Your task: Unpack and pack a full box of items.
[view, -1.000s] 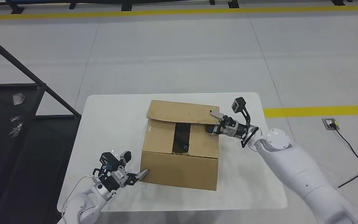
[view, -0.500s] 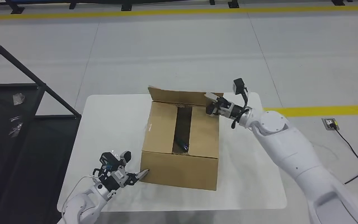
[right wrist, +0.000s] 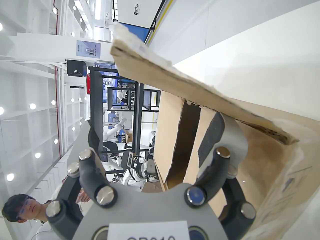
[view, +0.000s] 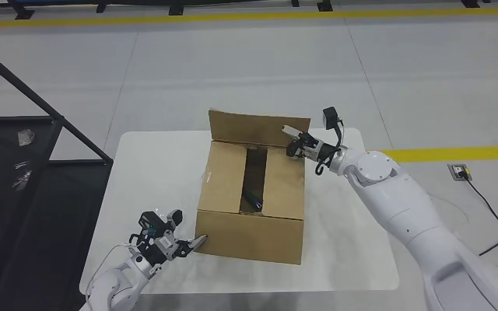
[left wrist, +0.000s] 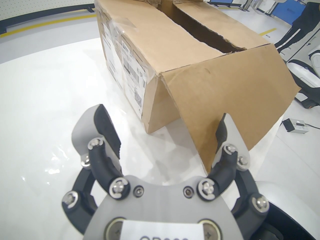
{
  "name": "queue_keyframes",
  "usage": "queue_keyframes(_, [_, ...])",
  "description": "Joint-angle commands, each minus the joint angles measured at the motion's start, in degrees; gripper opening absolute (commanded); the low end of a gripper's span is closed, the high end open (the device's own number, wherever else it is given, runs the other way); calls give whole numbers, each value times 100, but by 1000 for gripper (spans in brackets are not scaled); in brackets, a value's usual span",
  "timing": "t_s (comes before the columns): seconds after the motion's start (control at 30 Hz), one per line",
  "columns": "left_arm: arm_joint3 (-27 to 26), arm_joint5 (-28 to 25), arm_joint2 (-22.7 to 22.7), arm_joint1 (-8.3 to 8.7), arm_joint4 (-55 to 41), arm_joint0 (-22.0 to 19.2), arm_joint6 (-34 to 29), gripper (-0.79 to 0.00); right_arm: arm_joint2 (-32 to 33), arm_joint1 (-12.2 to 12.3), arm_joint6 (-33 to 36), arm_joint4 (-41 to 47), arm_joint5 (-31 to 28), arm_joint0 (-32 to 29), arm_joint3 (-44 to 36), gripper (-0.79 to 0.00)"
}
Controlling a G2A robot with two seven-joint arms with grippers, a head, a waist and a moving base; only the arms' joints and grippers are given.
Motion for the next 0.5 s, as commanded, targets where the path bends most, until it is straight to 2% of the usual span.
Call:
queue_keyframes(0.0, [-37, -114, 20, 5, -224, -5, -66, 0, 105, -6, -254, 123, 26, -144, -141, 0])
queue_keyframes(0.1, [-56, -265, 12, 25, -409, -37, -225, 0, 178, -62, -702, 84, 152, -199, -265, 0])
queue_keyframes(0.23, [-81, -471, 4, 51, -594, -16, -340, 0, 276, -167, -955, 140, 103, -144, -173, 0])
queue_keyframes(0.47, [-89, -785, -67, 111, -755, 120, -355, 0, 267, -516, -1654, 42, 395, 159, 487, 0])
